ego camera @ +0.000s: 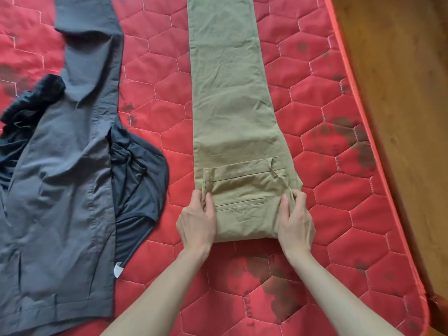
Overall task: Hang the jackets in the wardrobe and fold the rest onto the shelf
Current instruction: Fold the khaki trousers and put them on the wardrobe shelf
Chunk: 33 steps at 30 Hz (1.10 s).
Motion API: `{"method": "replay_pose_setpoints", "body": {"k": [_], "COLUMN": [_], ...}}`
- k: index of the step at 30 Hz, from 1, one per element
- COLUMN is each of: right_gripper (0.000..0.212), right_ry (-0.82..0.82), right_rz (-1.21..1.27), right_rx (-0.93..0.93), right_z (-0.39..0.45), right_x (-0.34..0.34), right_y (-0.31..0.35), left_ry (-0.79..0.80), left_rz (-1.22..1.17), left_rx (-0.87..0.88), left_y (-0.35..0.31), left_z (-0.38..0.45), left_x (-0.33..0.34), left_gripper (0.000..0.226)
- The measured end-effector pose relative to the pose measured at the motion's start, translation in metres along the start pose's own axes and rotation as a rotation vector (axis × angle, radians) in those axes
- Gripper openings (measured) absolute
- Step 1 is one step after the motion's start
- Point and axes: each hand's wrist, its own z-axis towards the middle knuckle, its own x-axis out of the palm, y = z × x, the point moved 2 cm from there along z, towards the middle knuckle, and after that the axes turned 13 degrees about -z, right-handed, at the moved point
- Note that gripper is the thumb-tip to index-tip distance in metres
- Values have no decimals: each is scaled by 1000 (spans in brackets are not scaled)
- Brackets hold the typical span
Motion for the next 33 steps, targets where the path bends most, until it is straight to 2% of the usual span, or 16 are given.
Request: {"method": "replay_pose_setpoints", "body": {"k": [1,3,5,7,9,12,16,20,22,25,28,31,33], "right_gripper": [34,50,59,65,75,87,86,86,81,72,70,88,102], "right_ry": [-41,-119,-116,-76,-32,35,46,112,174,245,298,325,313], "right_rz": [-45,-189,-321,-388,-432,-454,-441,-439,-427,-491,-539,-593,-639], "right_rx": [-100,-380,-701,-889,-914,-872,-871,-857,-968,-1224,-1346,-1420,-1448], "right_z": [1,3,5,7,14,25,28,29,36,62,86,104,112], "right_x": [-2,-6,-1,9,19,32,41,35,27,5,-15,-28,-33], "right_y": [-1,0,5,8,8,1,-4,0,-7,-36,-63,-76,-78], "left_ry": [-38,-45,87,262,333,357,319,361,434,598,811,951,950], "left_rz": [33,97,164,211,283,352,397,409,394,381,349,465,574], "left_rx": [72,339,637,747,738,680,693,683,735,915,1018,1121,1192], "left_y": [-1,-1,-4,-7,-3,12,24,18,20,31,42,46,44], "left_z": [-2,-7,-14,-23,-25,-15,-9,-8,-3,19,48,69,78], "left_x": [-3,-5,1,14,26,36,45,40,31,2,-30,-46,-48], "left_gripper": [10,36,53,60,64,77,84,83,83,78,96,116,119]}}
